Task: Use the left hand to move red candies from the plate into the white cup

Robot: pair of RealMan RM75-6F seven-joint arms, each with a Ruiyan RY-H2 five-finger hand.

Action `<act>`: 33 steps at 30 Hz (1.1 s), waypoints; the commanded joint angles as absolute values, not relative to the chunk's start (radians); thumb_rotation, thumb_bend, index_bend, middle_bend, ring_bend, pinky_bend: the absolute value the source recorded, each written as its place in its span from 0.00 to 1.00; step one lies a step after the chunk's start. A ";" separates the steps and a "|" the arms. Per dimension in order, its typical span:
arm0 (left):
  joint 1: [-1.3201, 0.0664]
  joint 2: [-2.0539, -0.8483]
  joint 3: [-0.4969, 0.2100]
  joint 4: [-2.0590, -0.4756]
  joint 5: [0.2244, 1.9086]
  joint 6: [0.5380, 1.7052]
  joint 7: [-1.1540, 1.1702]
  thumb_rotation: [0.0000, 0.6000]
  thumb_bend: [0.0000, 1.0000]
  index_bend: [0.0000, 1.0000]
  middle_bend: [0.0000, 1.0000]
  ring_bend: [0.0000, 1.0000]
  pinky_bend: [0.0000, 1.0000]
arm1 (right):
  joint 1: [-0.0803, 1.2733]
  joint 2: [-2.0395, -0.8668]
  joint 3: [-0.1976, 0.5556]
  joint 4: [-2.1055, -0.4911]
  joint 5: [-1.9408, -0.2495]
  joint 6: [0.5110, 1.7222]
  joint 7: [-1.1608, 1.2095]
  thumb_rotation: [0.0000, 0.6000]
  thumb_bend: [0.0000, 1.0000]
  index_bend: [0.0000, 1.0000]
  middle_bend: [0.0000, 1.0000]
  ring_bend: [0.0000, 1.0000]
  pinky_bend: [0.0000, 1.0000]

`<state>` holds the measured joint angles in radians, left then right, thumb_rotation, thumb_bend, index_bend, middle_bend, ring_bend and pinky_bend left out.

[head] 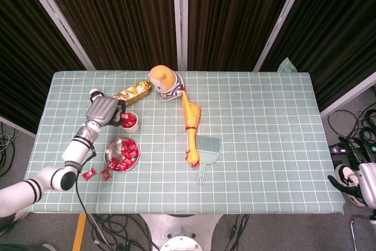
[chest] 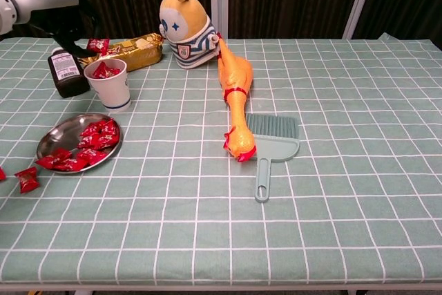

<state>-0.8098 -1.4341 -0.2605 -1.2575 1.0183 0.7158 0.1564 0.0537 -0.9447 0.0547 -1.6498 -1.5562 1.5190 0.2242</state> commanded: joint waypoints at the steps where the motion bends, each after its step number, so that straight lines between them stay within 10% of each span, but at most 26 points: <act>1: -0.846 -1.465 -0.252 -1.219 0.969 0.680 0.198 1.00 0.31 0.60 1.00 1.00 1.00 | 0.053 -0.945 0.055 -1.649 -1.554 1.518 0.224 1.00 0.10 0.11 0.25 0.08 0.35; 17: -0.885 -1.463 -0.204 -1.214 0.837 0.673 0.288 1.00 0.31 0.44 1.00 0.98 1.00 | 0.052 -0.947 0.055 -1.640 -1.550 1.517 0.235 1.00 0.10 0.11 0.25 0.08 0.35; 33: -0.619 -1.282 -0.098 -1.476 1.078 1.015 0.151 1.00 0.31 0.50 1.00 0.98 1.00 | 0.062 -0.947 0.057 -1.640 -1.564 1.515 0.240 1.00 0.10 0.11 0.25 0.08 0.36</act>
